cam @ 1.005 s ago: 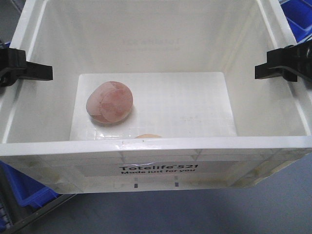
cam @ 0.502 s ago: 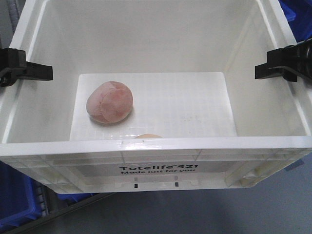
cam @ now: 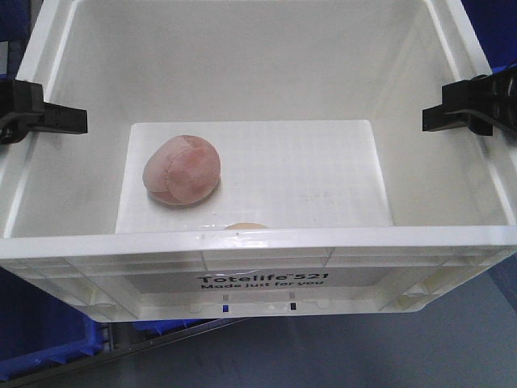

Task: Place moving items into box and shelve
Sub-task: 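Hold the crate rims with both grippers as the base approaches the shelf, then hold the crate level with both grippers above the blue bins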

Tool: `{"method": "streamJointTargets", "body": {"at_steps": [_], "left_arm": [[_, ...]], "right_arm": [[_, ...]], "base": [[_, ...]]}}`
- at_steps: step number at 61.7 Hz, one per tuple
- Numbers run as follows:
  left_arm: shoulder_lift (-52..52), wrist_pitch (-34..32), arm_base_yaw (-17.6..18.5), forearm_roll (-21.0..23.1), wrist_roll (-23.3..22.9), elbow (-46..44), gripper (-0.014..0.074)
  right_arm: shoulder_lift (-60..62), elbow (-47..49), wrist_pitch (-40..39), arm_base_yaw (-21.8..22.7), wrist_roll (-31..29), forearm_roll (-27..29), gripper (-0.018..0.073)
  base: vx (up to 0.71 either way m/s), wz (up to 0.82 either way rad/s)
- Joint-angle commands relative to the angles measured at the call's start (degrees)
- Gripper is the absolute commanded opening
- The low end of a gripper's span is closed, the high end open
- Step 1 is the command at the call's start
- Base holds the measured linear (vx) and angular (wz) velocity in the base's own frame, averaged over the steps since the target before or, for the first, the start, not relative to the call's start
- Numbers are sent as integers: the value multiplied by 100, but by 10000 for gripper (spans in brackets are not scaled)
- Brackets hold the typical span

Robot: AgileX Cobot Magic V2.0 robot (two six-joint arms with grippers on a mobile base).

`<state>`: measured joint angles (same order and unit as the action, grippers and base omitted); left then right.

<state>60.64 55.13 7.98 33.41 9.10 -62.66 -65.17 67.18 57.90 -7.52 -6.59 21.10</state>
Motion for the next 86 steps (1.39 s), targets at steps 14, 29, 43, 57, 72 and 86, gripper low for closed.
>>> {"method": "streamJointTargets", "body": {"at_steps": [14,29,43,57,72,86], "left_arm": [[-159,-487,64,1035,102,-261,-4],[-159,-487,64,1035,102,-261,-4],[-159,-487,64,1035,102,-261,-4],[-159,-487,64,1035,102,-261,-4],[-159,-487,64,1035,102,-261,-4],[-159,-487,64,1035,102,-261,-4]], "right_arm": [[180,280,-553,-42,-131,775,-6],[180,280,-553,-42,-131,775,-6],[180,280,-553,-42,-131,775,-6],[180,280,-553,-42,-131,775,-6],[180,280,-553,-42,-131,775,-6],[180,280,-553,-42,-131,775,-6]], "base": [[7,22],[8,13],[10,6],[10,4],[10,2],[9,3]]}}
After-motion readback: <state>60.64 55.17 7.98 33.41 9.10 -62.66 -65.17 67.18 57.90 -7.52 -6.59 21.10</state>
